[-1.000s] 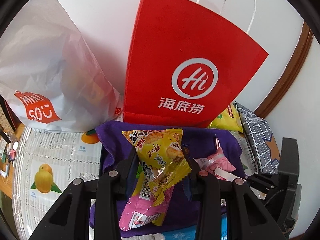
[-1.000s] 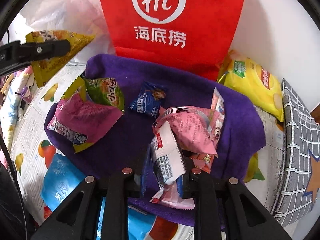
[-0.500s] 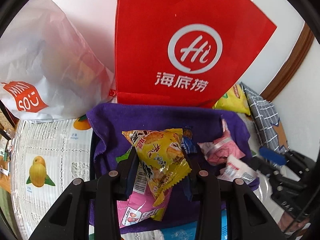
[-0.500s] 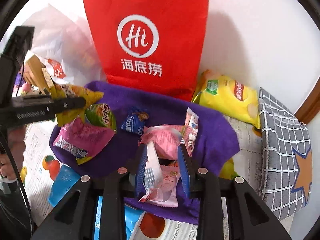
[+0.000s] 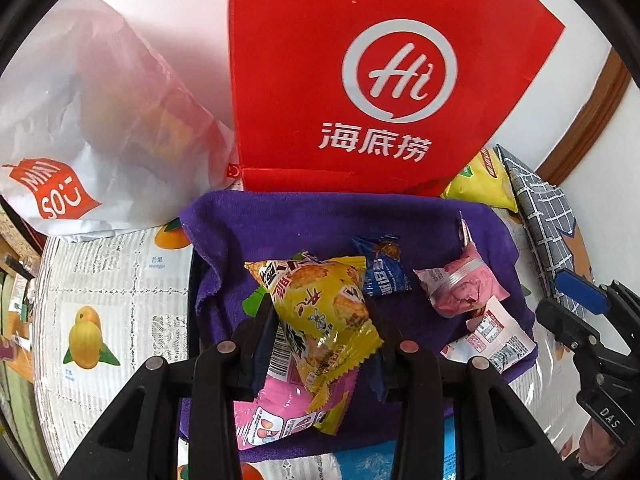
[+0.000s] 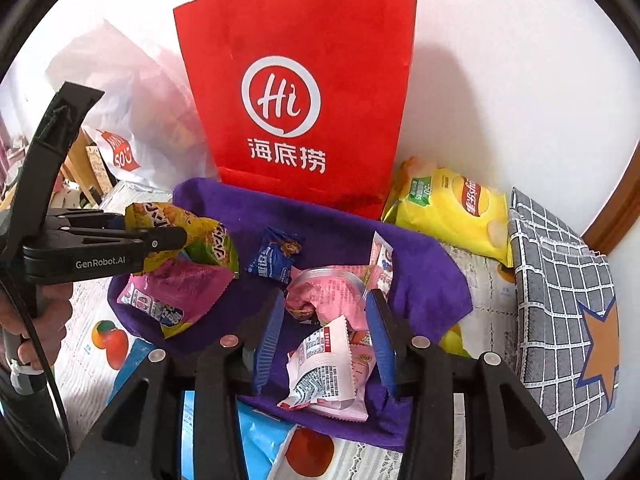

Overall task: Organize snacks
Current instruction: 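Open both tools to drop the white and yellow packets onto the towel, then move both tools back toward the remaining snacks on the bed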

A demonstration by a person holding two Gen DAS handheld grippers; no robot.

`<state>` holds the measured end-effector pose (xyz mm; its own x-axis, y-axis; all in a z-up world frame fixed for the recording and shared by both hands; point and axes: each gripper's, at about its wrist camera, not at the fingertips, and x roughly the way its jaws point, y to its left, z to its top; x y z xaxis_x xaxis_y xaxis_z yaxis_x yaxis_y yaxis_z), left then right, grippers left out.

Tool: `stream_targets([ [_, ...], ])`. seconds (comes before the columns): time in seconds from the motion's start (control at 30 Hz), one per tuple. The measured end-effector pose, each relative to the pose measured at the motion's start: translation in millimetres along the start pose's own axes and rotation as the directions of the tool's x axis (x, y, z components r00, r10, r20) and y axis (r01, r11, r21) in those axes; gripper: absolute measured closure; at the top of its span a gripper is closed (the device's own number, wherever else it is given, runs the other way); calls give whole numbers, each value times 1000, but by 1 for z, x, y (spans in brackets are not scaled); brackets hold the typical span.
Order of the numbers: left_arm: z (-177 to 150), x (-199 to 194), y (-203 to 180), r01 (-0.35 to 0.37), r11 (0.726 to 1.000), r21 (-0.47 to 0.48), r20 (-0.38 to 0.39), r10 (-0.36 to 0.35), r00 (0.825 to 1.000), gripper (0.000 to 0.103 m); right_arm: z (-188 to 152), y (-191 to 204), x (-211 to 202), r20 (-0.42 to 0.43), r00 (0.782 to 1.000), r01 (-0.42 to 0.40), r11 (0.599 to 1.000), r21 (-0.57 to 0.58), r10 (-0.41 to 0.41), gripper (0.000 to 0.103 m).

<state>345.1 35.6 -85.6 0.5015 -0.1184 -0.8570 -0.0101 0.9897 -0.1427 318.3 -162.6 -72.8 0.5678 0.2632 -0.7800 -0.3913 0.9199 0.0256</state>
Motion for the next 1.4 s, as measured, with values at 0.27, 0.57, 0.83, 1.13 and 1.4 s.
stream_targets([
  [0.27, 2, -6, 6, -19, 1000, -23, 10, 19, 1000, 53, 4, -4, -4, 4, 999, -33, 998, 44, 33, 55],
  [0.57, 3, -31, -4, -16, 1000, 10, 88, 15, 996, 33, 7, -2, -17, 26, 1000, -5, 998, 61, 3, 45],
  [0.83, 0, -57, -15, 19, 999, 38, 138, -25, 990, 28, 12, 6, -31, 25, 1000, 7, 997, 82, -9, 43],
  [1.13, -8, -88, -22, 40, 998, 51, 185, -49, 982, 28, -13, 22, -69, 56, 995, 81, 993, 89, -87, 27],
  [1.4, -32, -136, -36, 58, 995, 87, 277, -80, 958, 28, -62, 20, -108, 107, 992, 50, 980, 194, -71, 19],
])
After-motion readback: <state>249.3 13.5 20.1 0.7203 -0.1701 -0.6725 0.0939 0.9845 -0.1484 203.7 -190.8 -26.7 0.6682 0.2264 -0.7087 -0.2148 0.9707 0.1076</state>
